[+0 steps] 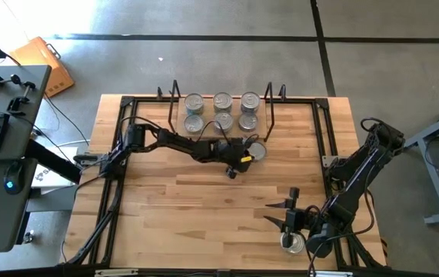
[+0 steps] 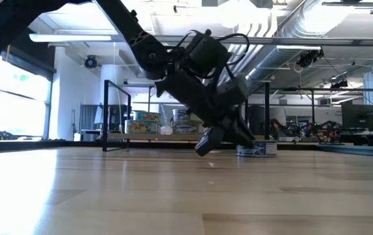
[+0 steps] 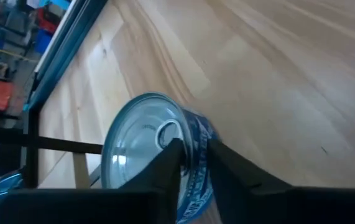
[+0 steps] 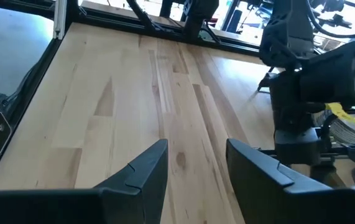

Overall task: Stack canned seafood by type on shelf
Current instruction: Stack the blue tuna can on top of the blue tuna can on the shelf

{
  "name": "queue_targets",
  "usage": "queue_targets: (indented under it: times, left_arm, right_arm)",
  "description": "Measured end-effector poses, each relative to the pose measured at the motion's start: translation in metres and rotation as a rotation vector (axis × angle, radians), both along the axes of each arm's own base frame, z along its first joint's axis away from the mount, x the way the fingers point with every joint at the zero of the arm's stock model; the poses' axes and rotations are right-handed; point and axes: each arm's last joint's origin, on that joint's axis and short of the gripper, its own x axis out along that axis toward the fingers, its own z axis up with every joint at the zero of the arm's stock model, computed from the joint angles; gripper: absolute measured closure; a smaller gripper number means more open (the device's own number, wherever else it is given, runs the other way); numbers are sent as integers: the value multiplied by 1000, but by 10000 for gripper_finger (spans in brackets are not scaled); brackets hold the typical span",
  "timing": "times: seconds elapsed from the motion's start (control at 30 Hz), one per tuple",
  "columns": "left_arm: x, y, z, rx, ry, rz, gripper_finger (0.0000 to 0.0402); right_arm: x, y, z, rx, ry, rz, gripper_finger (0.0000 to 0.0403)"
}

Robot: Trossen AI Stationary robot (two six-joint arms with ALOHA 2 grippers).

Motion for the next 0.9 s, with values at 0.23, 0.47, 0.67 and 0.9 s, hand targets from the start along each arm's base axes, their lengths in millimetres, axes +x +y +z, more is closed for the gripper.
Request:
queue_targets:
  times: [0.23, 0.47, 0.67, 0.9]
  left_arm:
    - [0, -29, 5, 55, 11, 20, 390]
    - [-8, -65, 15, 90, 58, -29, 401]
    - [-12, -84, 40, 146, 9, 8, 401]
    - [-15, -96, 46, 136, -2, 17, 402]
  right_arm:
    - [0, 0, 0, -3, 1, 0, 247]
    - [0, -1, 0, -2, 4, -3, 247]
    - [0, -1, -1, 3, 4, -7, 247]
    - [1, -2, -2, 19, -8, -37, 247]
